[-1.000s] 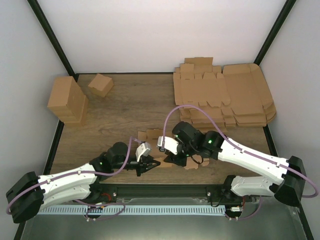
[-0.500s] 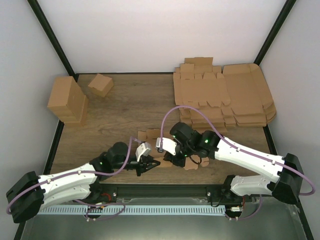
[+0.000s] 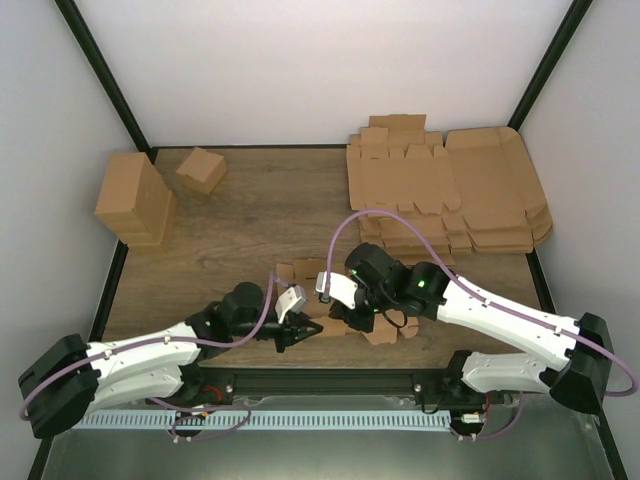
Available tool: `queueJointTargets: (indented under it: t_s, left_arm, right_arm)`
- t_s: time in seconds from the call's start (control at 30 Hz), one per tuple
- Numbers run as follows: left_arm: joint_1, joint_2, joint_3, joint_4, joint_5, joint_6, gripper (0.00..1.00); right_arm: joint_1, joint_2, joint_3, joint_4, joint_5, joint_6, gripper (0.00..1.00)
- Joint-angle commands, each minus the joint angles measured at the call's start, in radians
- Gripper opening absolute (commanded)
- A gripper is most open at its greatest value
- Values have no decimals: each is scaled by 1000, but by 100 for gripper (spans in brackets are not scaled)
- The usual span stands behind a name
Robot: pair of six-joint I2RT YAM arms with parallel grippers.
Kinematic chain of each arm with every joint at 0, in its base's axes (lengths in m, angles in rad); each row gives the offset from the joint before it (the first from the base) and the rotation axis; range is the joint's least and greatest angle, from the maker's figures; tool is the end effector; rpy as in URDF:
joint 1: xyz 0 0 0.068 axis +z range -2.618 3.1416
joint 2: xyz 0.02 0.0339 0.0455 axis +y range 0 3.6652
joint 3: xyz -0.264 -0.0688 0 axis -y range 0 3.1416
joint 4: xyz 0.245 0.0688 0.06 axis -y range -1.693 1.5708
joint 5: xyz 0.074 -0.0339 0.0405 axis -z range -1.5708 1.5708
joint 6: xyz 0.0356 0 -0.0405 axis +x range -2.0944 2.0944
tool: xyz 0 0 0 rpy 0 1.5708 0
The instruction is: Fold the paper box
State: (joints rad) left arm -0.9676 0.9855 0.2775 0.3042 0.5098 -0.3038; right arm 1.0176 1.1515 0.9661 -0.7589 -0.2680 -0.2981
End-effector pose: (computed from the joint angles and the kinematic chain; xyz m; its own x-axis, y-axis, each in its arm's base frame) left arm 0.0968 -0.1712 0.1785 -0.5039 0.2712 -0.8201 0.8621 0.2166 -0.4581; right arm 0.1117 0.1989 0.2807 -0.1419 -0.7689 -0.6235 -0.9873 0.1556 0.0329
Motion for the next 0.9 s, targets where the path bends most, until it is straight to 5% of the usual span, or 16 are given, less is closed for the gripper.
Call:
queueJointTargets:
  t_s: [0.0,0.1,0.23,0.33,0.53,0.73,0.87]
  left_arm:
    - [-2,-8,13,1,18,23,4]
    - [-2,-20,11,1,13,23,4]
    - [-2,-26,10,5,18,22,4]
    - [-2,-30,7,9,19,23,4]
    - [-2,-37,5,11,21,25,4]
    - [-3,-38,2,9,18,26,4]
    - [-2,-24,2,9,16,30,4]
  right_arm:
    - [1,-19,42,0,-21,-6,12]
    - [1,-13,42,0,-13,-5,11]
    - [1,-2,36,1,-19,-6,29]
    - [1,16,34,6,-16,-5,32]
    - [1,56,49,6,-15,-8,29]
    - [1,46,54,7,0,-8,12]
    - [1,18,54,6,30,-5,11]
